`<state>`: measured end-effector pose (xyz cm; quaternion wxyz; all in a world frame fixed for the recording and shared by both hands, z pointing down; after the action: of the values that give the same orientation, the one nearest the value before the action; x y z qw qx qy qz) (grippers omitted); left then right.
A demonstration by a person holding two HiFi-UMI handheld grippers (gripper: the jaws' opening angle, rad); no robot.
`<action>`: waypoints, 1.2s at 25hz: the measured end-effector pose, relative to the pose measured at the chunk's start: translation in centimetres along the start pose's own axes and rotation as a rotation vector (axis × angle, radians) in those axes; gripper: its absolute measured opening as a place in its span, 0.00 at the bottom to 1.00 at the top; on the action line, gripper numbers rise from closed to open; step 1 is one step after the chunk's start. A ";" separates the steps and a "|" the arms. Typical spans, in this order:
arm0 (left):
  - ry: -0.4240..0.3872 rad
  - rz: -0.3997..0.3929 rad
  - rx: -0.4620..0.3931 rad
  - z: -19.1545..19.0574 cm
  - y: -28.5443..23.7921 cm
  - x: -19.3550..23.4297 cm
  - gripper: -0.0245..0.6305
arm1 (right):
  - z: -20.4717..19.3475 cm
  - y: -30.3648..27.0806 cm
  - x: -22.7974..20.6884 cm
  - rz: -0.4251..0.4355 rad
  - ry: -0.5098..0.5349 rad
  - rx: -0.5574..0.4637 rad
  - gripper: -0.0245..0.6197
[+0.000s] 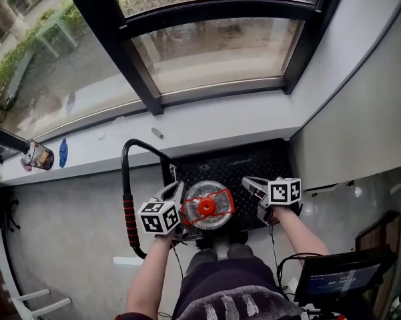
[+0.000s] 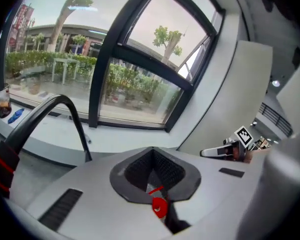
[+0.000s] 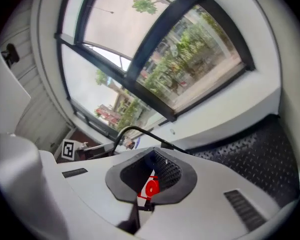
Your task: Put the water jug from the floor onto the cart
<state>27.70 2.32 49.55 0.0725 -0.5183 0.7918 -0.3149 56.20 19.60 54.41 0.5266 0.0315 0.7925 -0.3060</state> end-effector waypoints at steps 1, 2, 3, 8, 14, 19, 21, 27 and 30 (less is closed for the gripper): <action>-0.012 -0.022 -0.009 0.7 0.3 -0.8 0.03 | 0.0 0.4 1.3 0.034 0.040 0.011 0.04; -0.034 -0.040 -0.019 1.5 0.5 -1.6 0.03 | 0.1 0.7 2.5 0.067 0.083 0.023 0.03; -0.057 -0.059 -0.032 2.3 0.8 -2.5 0.03 | 0.1 0.9 3.7 0.098 0.123 0.030 0.03; -0.144 -0.154 -0.125 4.8 3.0 -8.3 0.03 | -0.8 3.5 7.9 0.229 0.250 0.029 0.04; -0.274 -0.205 -0.223 6.6 4.9 -12.5 0.03 | -1.7 5.7 9.3 0.192 0.427 0.048 0.03; -0.379 -0.237 -0.289 7.5 7.4 -13.3 0.03 | -3.7 7.5 10.7 0.170 0.431 -0.015 0.04; -0.387 -0.263 -0.312 7.5 8.6 -13.1 0.03 | -4.5 8.2 11.6 0.150 0.435 -0.042 0.04; -0.299 -0.401 -0.352 4.4 13.7 -11.0 0.03 | -10.0 8.0 16.1 0.084 0.477 -0.111 0.03; -0.294 -0.448 -0.364 2.6 15.8 -10.0 0.03 | -13.4 7.4 18.4 0.047 0.527 -0.128 0.03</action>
<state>21.15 14.07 36.35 0.0209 -0.7241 0.6824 -0.0982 39.86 27.50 38.78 0.3099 0.0952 0.9190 -0.2244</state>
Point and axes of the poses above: the fingertips, and each gripper's own axes: y backward along the fingers, x to its left, z out of its top, the point moved 10 cm from there along y, backward along the fingers, and after that the axes turned 15 degrees about -y, right-handed, at the moved point
